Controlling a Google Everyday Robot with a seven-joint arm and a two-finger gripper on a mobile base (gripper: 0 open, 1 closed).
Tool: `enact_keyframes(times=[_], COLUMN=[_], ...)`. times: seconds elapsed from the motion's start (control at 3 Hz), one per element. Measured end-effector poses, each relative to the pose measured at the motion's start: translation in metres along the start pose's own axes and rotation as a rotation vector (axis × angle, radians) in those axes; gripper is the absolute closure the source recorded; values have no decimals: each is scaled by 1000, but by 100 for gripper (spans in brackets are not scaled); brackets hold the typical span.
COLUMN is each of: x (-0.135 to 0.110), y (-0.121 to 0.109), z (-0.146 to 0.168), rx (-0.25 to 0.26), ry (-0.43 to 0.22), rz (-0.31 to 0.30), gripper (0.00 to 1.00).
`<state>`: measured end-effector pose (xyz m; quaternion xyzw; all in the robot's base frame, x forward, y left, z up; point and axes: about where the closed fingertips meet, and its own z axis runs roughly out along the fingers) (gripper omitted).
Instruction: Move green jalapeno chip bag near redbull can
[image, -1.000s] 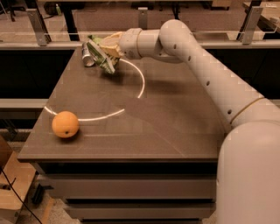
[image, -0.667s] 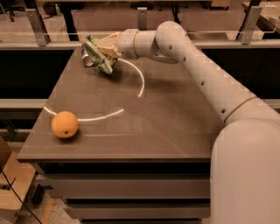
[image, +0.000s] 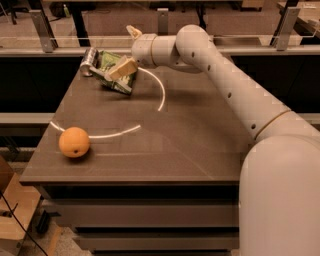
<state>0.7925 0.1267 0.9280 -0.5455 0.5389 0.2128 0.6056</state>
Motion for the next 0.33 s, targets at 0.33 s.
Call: enact_keyframes(times=[0.33], x=[0], y=[0], z=[0], rx=[0], ry=[0], rz=[0], gripper=[0])
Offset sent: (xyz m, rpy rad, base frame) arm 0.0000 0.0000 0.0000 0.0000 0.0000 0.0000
